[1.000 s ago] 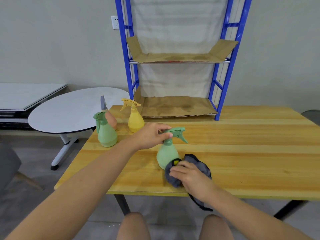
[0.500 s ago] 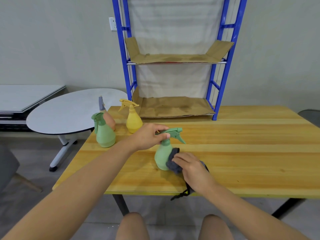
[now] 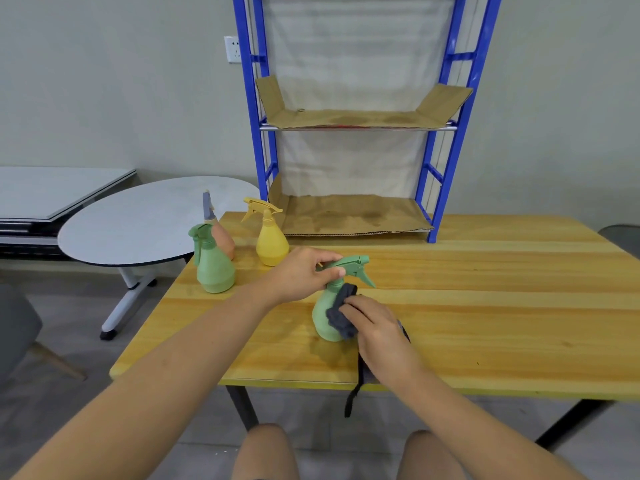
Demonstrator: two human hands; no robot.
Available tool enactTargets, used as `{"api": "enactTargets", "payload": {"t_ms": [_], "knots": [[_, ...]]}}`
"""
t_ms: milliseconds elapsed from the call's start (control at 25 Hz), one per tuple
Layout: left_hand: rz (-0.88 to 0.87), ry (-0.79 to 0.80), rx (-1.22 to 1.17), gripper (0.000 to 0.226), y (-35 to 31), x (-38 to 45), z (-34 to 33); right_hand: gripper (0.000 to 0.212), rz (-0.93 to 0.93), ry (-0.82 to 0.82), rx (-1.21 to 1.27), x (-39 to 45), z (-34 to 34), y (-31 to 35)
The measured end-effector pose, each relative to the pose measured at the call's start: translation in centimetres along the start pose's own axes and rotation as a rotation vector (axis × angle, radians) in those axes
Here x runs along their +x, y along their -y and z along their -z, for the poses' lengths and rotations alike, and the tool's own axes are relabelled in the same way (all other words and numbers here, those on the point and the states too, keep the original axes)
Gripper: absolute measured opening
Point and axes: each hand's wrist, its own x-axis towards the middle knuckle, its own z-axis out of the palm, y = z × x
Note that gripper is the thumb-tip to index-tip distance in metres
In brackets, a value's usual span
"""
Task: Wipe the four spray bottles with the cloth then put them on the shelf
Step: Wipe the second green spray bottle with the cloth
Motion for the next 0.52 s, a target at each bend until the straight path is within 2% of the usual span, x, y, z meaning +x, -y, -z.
{"api": "enactTargets", "payload": {"t_ms": [40, 120, 200, 360, 480, 520], "knots": [[0.003, -0.014, 0.004, 0.028, 0.0, 0.0, 0.0, 0.048, 0.033, 0.001, -0.032, 0.0, -0.3, 0.4], [0.006, -0.026, 0.009, 0.029, 0.2, 0.1, 0.0, 0.037, 0.142, 0.127, -0.114, -1.8, -1.3, 0.5], [-0.003, -0.038, 0.040, 0.031, 0.3, 0.1, -0.1, 0.035, 0.187, 0.227, -0.126, -3.2, -1.5, 0.5], [-0.021, -0.066, 0.082, 0.030, 0.3, -0.3, -0.2, 0.046, 0.068, 0.078, -0.024, -0.8, -1.2, 1.4], [-0.046, -0.079, 0.078, 0.029, 0.2, -0.4, -0.2, 0.033, 0.171, 0.155, -0.017, -1.1, -2.3, 2.0], [-0.054, -0.089, 0.089, 0.031, 0.2, -0.6, -0.3, 0.034, 0.191, 0.198, -0.026, -2.1, -2.6, 2.0]]}}
